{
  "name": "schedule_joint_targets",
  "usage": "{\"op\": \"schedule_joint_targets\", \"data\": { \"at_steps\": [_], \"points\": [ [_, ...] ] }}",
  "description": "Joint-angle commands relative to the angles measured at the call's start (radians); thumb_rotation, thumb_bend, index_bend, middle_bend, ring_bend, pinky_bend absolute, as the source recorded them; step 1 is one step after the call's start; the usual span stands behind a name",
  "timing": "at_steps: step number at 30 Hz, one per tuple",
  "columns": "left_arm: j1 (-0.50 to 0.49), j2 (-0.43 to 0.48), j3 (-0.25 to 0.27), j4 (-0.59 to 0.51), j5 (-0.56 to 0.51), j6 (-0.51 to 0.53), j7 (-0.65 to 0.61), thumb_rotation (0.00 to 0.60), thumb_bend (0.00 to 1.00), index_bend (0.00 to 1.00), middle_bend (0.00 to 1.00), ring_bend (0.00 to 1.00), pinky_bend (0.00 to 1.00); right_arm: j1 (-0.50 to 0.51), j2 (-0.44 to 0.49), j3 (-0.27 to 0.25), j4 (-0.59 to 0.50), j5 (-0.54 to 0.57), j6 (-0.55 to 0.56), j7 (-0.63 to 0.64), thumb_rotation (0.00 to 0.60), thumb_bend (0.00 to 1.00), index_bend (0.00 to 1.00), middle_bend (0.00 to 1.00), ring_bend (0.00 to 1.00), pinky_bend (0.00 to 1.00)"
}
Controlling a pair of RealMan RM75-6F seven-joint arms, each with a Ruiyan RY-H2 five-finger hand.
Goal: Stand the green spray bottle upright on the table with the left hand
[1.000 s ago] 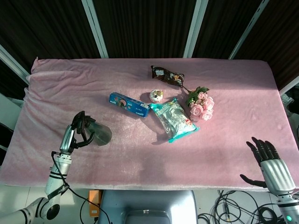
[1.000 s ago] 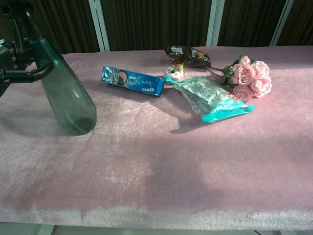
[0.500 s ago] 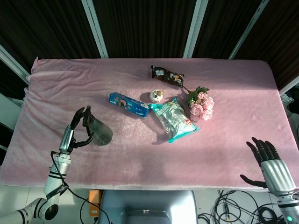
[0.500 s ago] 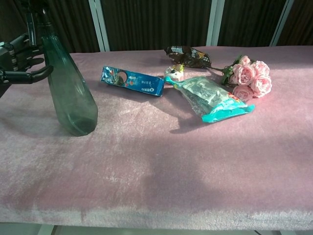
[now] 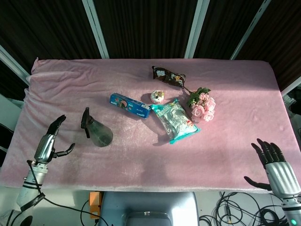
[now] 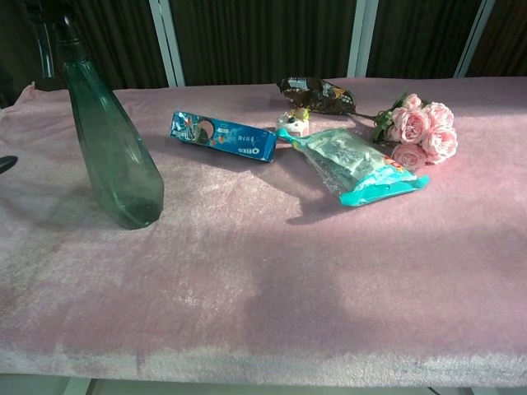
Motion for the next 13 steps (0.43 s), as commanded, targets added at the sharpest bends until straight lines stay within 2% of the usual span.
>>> {"op": "schedule_joint_targets", "data": {
  "at_steps": [1,2,3,4,6,8,13],
  "points": [
    [0.115,0.034,0.074,0.102,0.01,0.087,0.119,0.6,0.32,0.0,0.0,0.0,0.0,0.002,-0.012,0.005,-0.002,0.013,-0.01,-0.026,0.6,0.27,0.0,0.0,0.0,0.0],
    [0.155,0.01,0.085,0.149,-0.002,0.123,0.223,0.6,0.33,0.0,0.0,0.0,0.0,0.004,-0.018,0.004,-0.005,0.015,-0.019,-0.046,0.6,0.27,0.0,0.0,0.0,0.0],
    [0.17,0.009,0.104,0.166,-0.003,0.117,0.327,0.6,0.34,0.0,0.0,0.0,0.0,0.006,-0.022,0.003,-0.005,0.012,-0.022,-0.056,0.6,0.27,0.0,0.0,0.0,0.0],
    [0.182,0.021,0.117,0.151,-0.012,0.106,0.429,0.6,0.35,0.0,0.0,0.0,0.0,0.007,-0.026,0.003,-0.004,0.012,-0.024,-0.064,0.6,0.27,0.0,0.0,0.0,0.0],
    [0.202,0.035,0.105,0.062,-0.029,0.139,0.565,0.6,0.36,0.0,0.0,0.0,0.0,0.01,-0.031,0.005,-0.009,0.019,-0.033,-0.075,0.6,0.27,0.0,0.0,0.0,0.0],
    [0.209,0.055,0.112,0.004,-0.012,0.154,0.601,0.6,0.36,0.0,0.0,0.0,0.0,0.012,-0.035,0.006,-0.009,0.018,-0.033,-0.084,0.6,0.27,0.0,0.0,0.0,0.0],
    [0.207,0.088,0.122,-0.041,0.01,0.133,0.567,0.6,0.36,0.0,0.0,0.0,0.0,0.012,-0.032,0.004,-0.014,0.013,-0.033,-0.082,0.6,0.27,0.0,0.0,0.0,0.0]
  ]
}}
